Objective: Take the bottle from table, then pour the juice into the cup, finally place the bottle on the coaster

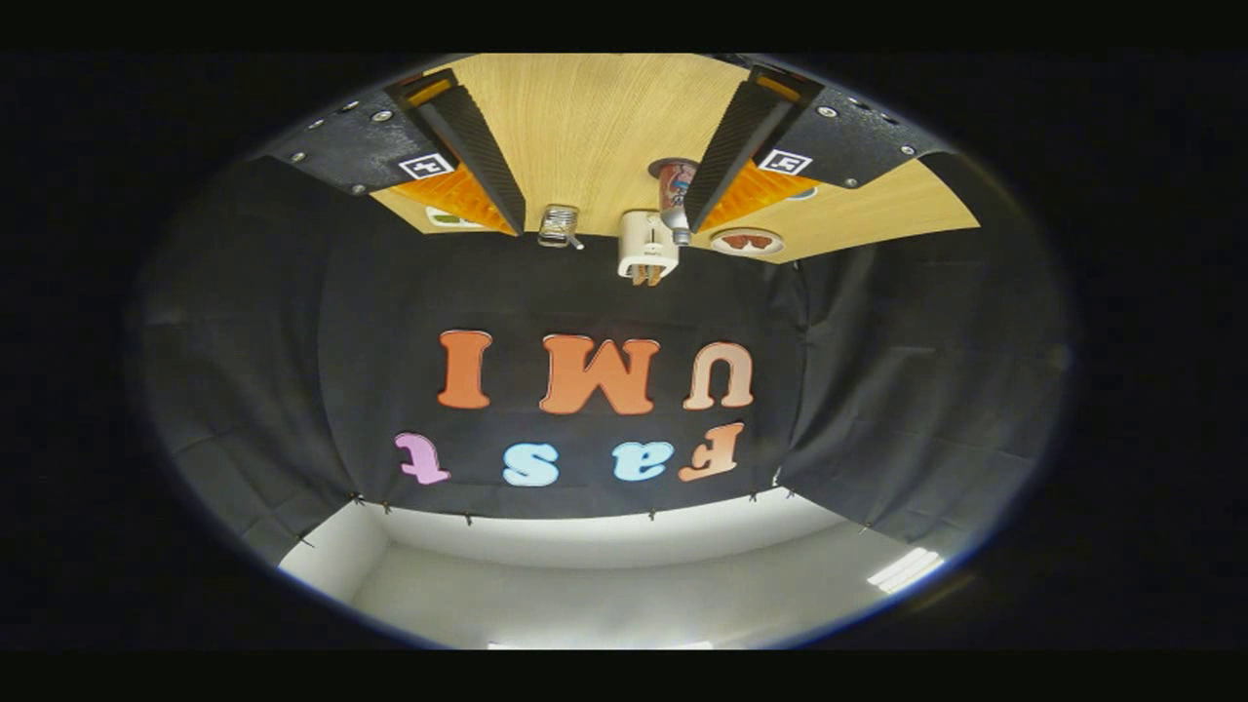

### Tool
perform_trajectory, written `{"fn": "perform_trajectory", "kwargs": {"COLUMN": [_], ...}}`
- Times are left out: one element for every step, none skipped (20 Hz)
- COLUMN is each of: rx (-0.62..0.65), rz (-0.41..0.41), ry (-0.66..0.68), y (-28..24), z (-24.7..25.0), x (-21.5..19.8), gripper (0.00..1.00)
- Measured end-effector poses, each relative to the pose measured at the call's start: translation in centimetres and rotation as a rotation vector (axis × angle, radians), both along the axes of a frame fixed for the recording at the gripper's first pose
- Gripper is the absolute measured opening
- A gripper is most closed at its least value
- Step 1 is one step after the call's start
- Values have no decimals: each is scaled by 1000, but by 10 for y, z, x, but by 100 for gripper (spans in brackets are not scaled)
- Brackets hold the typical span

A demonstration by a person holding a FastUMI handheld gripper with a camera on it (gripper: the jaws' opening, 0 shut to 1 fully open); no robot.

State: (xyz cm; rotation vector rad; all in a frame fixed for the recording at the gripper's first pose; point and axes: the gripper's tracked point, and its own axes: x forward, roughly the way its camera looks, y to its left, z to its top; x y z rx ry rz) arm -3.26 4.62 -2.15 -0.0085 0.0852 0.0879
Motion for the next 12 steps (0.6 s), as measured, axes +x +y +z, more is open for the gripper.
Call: {"fn": "perform_trajectory", "kwargs": {"rx": [4, 10, 18, 24, 26, 22, 19, 21, 29, 35, 38, 40], "rz": [-10, -15, -22, -26, -30, -36, -41, -43, -39, -38, -43, -49], "ry": [-2, -2, -3, -6, -10, -15, -16, -15, -15, -12, -12, -16], "y": [-5, -8, -11, -14, -16, -19, -22, -23, -21, -22, -25, -28], "z": [3, 5, 7, 9, 11, 13, 14, 13, 15, 15, 15, 16], "x": [0, -1, -1, -1, -3, -3, -3, -4, -6, -6, -6, -6], "gripper": [97, 97, 97, 97, 97, 97, 97, 97, 97, 97, 97, 97]}}
